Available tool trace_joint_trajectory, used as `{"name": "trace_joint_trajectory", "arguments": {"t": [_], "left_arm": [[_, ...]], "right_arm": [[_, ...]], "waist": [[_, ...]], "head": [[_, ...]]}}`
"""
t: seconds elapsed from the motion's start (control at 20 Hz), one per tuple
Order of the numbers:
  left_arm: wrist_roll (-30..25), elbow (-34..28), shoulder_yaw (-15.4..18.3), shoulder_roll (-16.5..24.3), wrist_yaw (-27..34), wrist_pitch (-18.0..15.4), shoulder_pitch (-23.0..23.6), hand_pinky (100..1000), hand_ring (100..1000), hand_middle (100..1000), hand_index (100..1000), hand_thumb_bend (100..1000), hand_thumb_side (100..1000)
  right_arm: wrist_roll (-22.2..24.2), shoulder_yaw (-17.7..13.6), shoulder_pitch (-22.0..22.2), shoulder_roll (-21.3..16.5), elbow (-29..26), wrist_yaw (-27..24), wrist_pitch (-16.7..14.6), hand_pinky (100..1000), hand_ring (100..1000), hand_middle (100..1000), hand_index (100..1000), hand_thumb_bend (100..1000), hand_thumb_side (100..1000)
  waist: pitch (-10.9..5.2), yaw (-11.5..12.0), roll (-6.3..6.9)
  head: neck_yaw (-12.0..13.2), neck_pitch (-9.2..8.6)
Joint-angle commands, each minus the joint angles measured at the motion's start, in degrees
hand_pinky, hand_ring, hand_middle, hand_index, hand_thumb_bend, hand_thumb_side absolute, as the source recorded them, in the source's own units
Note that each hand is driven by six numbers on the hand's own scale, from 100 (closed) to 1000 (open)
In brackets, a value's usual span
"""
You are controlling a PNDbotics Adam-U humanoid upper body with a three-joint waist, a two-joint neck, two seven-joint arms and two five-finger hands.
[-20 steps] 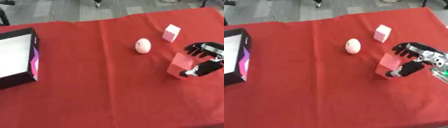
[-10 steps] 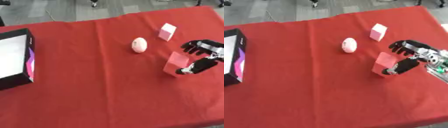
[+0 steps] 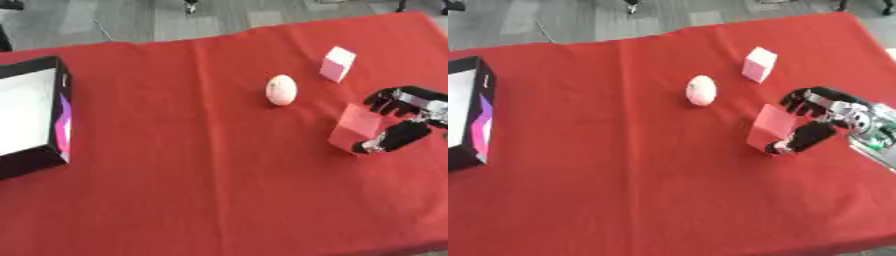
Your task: Pick up the objects with one hand, pass them to the other hand, and then place them into the box on the other side of the table.
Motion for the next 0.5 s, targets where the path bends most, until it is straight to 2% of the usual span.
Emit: {"name": "trace_joint_trajectory", "arguments": {"t": [0.05,0.5], "left_arm": [[-0.19,-0.95,0.11,0.93,0.31,0.02,-0.81,783,743,732,785,176,840],[-0.30,-1.04,0.00,0.77,0.39,0.04,-0.97,784,744,734,784,174,841]], "right_arm": [[0.08,-0.18,-0.74,-0.87,0.30,0.78,0.42,856,831,761,846,602,205],[0.35,1.02,-1.61,-0.34,1.88,0.91,1.30,852,816,745,826,572,183]], "waist": [[0.15,0.10,0.01],[0.30,0.35,0.11]], "head": [[0.00,-0.46],[0.13,-0.46]]}}
